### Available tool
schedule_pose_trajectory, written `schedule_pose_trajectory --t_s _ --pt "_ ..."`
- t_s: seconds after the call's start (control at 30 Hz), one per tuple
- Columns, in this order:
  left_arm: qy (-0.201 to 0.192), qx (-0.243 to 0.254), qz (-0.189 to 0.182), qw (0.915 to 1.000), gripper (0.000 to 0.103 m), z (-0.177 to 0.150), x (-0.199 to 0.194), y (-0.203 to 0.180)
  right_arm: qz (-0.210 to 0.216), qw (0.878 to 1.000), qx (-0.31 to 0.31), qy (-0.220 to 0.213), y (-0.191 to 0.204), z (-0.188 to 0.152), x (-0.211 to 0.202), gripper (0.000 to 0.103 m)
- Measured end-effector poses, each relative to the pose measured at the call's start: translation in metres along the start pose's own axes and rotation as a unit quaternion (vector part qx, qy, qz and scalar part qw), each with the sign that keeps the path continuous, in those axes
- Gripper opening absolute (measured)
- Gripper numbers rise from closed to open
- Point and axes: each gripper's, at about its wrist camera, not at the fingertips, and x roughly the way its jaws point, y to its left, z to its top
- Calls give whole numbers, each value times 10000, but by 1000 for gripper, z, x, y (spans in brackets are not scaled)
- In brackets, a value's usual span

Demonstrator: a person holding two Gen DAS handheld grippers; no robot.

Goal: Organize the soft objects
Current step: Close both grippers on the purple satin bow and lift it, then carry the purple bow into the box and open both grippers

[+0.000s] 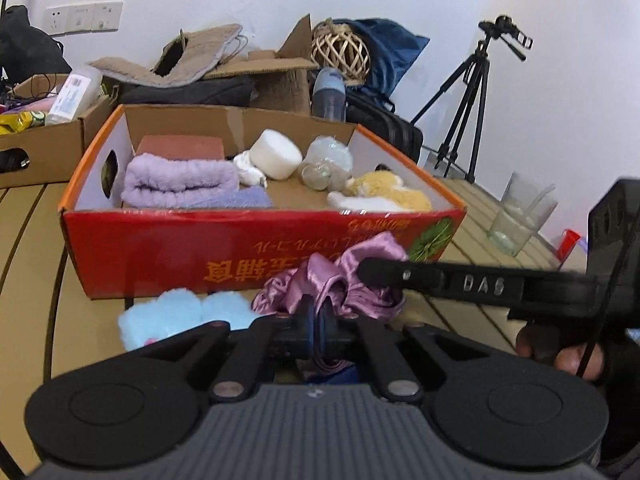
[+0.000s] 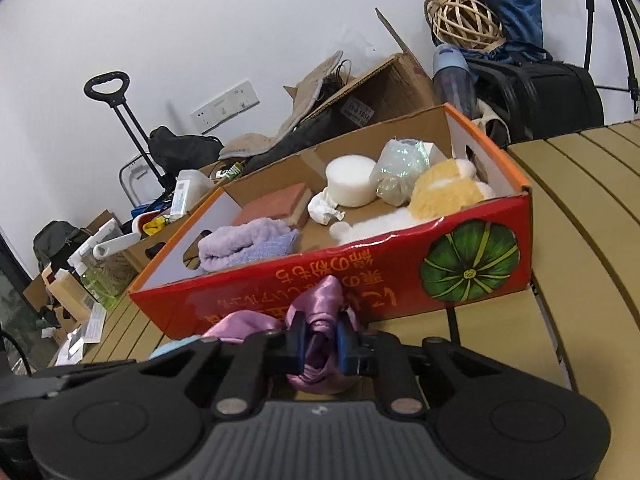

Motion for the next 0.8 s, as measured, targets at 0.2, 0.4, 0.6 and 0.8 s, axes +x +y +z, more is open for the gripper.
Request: schedule_pose_trajectory --t_s 0.2,0.4,0.6,0.8 --pt "-755 76 -21 9971 3 0 -71 -30 171 9978 -245 -599 33 -6 -67 13" --pt "-1321 74 -452 9902 3 -39 -176 -79 591 9915 -235 -1136 64 -44 -178 13" --pt "-1435 -138 -602 9877 3 -92 -243 -115 657 9895 -554 -1165 87 -89 -260 13" --pt "-1506 -234 -597 9865 3 -127 -283 -137 621 9884 -654 -1222 99 -126 -310 13"
